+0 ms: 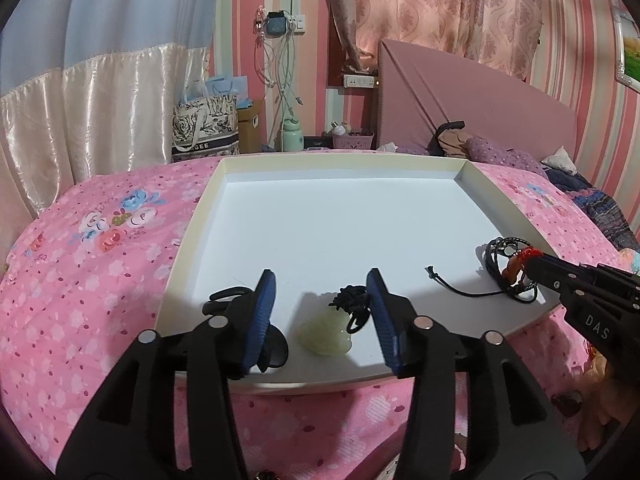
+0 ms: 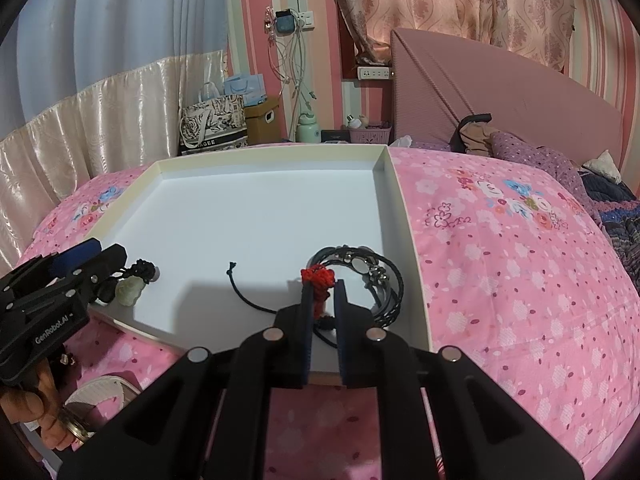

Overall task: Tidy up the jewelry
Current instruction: 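Lower the jade pendant into the tray while right tool lowers gourd pendant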

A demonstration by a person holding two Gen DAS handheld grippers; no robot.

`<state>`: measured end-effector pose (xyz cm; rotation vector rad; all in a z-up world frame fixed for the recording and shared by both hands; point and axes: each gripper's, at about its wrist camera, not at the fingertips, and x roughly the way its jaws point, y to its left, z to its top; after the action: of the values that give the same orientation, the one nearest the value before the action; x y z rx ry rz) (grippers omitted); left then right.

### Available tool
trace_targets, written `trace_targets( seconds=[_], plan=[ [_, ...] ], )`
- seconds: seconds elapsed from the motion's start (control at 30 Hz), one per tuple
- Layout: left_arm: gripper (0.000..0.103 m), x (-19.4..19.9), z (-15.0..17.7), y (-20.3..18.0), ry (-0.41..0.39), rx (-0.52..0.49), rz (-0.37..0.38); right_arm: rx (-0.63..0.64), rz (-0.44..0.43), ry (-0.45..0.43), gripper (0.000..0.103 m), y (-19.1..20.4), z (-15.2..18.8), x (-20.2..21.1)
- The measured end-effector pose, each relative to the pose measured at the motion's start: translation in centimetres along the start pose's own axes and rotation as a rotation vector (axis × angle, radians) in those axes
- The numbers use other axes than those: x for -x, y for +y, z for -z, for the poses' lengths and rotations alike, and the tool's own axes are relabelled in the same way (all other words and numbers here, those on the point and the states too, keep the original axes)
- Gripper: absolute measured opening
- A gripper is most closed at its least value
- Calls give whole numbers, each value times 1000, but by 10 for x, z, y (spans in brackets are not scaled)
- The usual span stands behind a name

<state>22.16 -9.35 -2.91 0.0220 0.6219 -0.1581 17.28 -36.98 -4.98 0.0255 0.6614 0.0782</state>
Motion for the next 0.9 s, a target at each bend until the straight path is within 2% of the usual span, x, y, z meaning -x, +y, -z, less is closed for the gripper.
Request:
trace_targets(
  seconds=[0.53, 0.57, 0.6, 0.63, 0.67, 0.9],
  plan=[
    [53, 0, 0, 1, -9, 8, 4, -6, -4, -1, 11, -1, 2, 2],
    [53, 0, 0, 1, -10, 8, 5, -7, -4, -1, 15, -1, 2, 2],
    [54, 1, 0, 1, -11, 9, 7, -10, -2, -3, 33, -2, 1, 3],
    [57, 1, 0, 2, -14, 9, 8, -17, -2, -8, 57, -3, 1, 4],
    [58, 2, 0, 2, -17, 8, 8, -25, -10, -19, 60, -3, 1, 7],
    [79, 11, -2, 6, -38, 26, 18, -35, -20, -38, 62, -3, -3, 16]
  ],
)
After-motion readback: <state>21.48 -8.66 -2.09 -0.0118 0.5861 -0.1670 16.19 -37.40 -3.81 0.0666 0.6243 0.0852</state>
